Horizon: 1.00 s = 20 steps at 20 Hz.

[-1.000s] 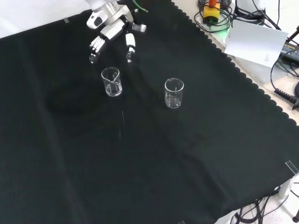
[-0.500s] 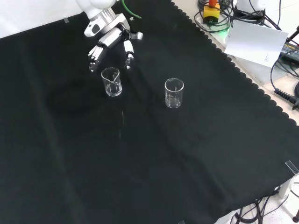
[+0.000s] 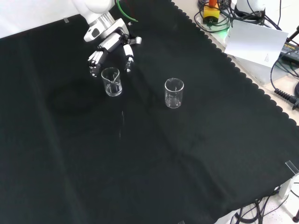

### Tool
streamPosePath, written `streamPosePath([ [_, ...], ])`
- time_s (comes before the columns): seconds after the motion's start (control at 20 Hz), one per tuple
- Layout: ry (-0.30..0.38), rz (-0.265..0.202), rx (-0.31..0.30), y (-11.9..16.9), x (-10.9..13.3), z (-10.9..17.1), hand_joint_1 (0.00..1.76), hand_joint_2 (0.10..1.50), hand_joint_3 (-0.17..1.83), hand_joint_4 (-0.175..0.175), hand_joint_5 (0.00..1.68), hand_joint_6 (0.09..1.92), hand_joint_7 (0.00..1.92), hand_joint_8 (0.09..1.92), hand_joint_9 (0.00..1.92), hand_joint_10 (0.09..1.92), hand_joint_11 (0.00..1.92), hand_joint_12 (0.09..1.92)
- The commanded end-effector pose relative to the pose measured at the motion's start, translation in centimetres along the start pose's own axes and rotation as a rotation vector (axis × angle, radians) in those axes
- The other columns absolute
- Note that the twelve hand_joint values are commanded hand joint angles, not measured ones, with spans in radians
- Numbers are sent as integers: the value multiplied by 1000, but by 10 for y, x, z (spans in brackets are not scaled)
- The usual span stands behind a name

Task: Pick up the beaker on the right.

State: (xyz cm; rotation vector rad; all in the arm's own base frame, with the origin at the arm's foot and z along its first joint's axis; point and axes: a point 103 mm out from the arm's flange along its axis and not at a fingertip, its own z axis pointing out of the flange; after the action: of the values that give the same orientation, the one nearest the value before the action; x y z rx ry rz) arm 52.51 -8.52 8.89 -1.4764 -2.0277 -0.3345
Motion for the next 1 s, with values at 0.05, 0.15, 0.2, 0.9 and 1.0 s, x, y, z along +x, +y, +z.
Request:
streamPosePath([
  [0.05, 84, -37, -20, 6, -1, 8, 943, 528, 629, -23, 416, 87, 252, 625, 399, 602, 7, 1411],
  [0.15, 92, -37, -19, 7, -1, 11, 978, 520, 645, -23, 438, 87, 268, 630, 416, 597, 19, 1408],
  [0.2, 97, -35, -18, 8, -2, 13, 1006, 517, 652, -23, 455, 87, 278, 634, 427, 596, 29, 1405],
  [0.9, 260, -69, -67, 16, -1, 21, 1096, 495, 733, -24, 479, 87, 334, 652, 499, 576, 84, 1384],
  [1.0, 269, -68, -61, 18, 0, 23, 1099, 487, 756, -23, 483, 93, 349, 655, 515, 571, 93, 1380],
])
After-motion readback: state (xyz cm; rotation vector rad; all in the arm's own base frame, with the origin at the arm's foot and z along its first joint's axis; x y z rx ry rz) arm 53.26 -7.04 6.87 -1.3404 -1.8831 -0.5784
